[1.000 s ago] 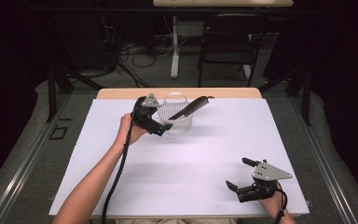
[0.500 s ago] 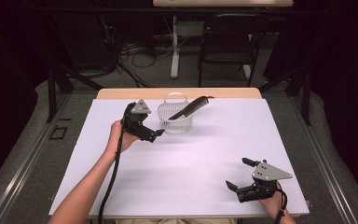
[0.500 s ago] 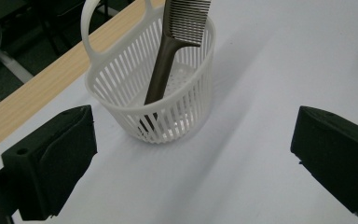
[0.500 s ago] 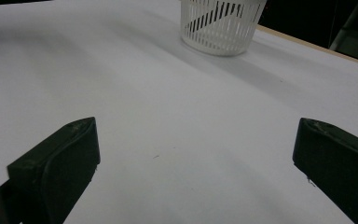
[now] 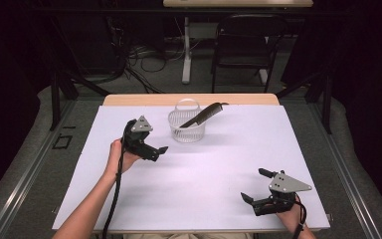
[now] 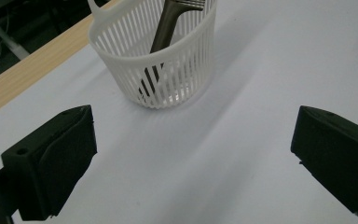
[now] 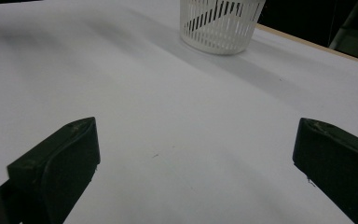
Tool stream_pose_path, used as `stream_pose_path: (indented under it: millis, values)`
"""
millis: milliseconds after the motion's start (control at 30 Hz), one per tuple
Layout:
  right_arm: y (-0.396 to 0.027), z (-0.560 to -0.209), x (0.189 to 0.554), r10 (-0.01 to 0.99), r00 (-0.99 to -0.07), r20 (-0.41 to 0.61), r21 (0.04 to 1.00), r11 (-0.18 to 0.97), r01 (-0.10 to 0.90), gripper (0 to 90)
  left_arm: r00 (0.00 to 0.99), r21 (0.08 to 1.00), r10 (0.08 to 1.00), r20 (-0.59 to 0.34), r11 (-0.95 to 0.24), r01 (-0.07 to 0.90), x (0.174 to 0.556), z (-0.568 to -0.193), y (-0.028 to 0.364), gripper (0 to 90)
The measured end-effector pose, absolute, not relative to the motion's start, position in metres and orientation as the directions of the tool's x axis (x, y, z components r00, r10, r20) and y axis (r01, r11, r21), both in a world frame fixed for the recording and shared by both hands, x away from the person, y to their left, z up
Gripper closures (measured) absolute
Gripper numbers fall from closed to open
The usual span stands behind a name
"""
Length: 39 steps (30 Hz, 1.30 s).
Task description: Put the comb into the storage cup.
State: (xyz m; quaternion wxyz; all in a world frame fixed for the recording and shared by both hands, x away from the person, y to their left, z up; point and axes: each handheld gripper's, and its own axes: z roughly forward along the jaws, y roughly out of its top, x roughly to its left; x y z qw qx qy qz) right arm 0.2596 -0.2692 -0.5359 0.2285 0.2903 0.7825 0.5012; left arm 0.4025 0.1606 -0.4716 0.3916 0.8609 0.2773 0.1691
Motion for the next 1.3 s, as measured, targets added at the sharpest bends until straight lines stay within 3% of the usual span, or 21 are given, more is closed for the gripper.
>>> stream_pose_path:
  millis: [1300]
  values:
    - [-0.269, -0.536, 0.258, 0.687, -0.723, -0.068, 0.917, 0.328, 0.225, 0.1, 0.770, 0.764, 0.636, 0.047, -0.520, 0.383, 0.353, -0.499, 0.190, 0.1]
